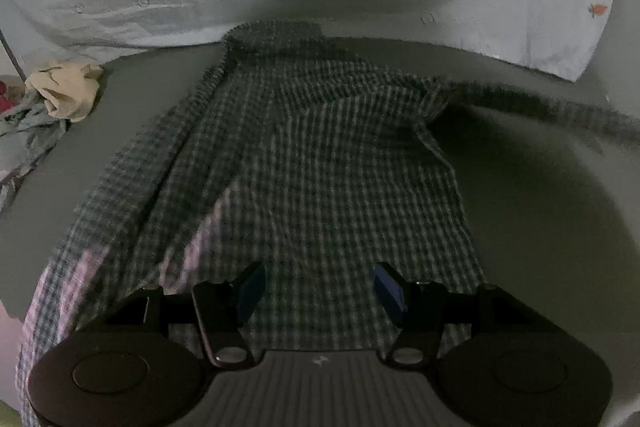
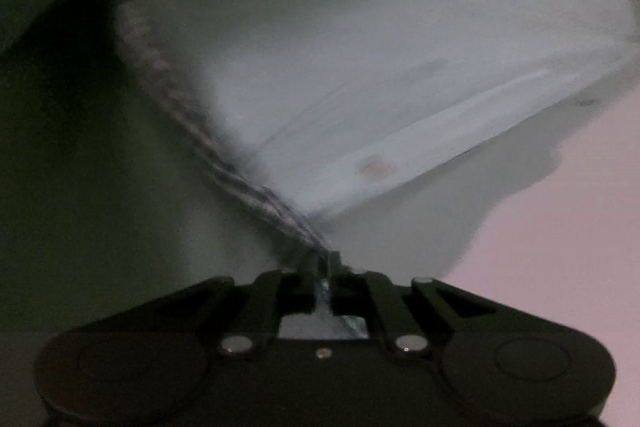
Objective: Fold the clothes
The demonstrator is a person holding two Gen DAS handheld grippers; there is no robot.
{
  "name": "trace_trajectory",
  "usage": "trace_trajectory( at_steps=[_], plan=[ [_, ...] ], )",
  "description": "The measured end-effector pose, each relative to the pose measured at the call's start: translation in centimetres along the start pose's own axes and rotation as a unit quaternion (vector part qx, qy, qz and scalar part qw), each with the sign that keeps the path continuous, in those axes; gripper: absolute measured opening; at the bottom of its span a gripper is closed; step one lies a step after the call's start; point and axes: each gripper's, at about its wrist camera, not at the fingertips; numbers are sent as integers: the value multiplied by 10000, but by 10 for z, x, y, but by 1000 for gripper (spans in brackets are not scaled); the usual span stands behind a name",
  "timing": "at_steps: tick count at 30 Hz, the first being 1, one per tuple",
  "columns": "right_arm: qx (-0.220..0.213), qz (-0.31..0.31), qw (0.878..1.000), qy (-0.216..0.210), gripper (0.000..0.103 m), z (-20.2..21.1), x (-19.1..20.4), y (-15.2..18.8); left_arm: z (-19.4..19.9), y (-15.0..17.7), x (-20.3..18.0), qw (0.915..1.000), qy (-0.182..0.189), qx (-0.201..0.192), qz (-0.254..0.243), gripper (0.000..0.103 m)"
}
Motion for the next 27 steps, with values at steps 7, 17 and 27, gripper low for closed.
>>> trace_trajectory(
  at_steps=[7,17,27],
  plan=[
    [1478,-1272,9728,-1248,35,8,27,45,-8,6,-12,9997,2,255,-10,62],
    [2084,-5533,7998,-1041,72,-90,-57,68,-9,6,-32,9985,250,426,-221,63],
    [2422,-5742,7741,-1115,20,-164,-55,72,13,24,0,9983,-308,487,118,63]
  ],
)
Point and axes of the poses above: each gripper's, at about its wrist camera, not at the fingertips, and z roughly against the way its jaws point, x to its left, y to its underside, and after that the axes turned 15 degrees about -z, right-handed
